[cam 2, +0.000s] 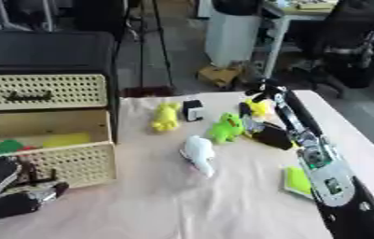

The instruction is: Pick up objects from table and place into drawer.

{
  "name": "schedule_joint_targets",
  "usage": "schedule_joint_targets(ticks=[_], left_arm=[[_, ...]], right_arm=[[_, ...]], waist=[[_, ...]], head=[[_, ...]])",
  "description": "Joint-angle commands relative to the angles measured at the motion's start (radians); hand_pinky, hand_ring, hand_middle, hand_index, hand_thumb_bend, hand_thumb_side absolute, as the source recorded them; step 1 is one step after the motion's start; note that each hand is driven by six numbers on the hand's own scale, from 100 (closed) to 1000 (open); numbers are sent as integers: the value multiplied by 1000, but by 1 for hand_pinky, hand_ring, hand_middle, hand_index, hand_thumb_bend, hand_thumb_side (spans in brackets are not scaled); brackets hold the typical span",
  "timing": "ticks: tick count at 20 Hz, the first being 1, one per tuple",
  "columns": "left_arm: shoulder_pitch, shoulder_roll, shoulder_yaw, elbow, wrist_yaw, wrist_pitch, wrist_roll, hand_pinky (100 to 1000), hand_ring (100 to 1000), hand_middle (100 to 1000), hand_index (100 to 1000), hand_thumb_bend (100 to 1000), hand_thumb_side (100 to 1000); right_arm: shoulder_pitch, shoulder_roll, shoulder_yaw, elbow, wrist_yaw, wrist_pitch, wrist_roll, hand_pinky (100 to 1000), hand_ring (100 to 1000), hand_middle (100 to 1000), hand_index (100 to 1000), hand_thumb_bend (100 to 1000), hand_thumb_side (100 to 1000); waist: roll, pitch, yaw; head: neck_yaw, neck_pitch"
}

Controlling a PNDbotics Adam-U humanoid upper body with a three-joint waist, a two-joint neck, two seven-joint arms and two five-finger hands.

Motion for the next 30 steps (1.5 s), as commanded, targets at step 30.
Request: schedule_joint_targets(ticks=[30], left_arm=[[20,125,146,-195,348,124,284,100,100,100,725,531,1000]], right_arm=[[-253,-66,50,489,120,-47,340,766,921,923,902,205,464]], waist=[[20,-23,38]], head=[[-38,8]])
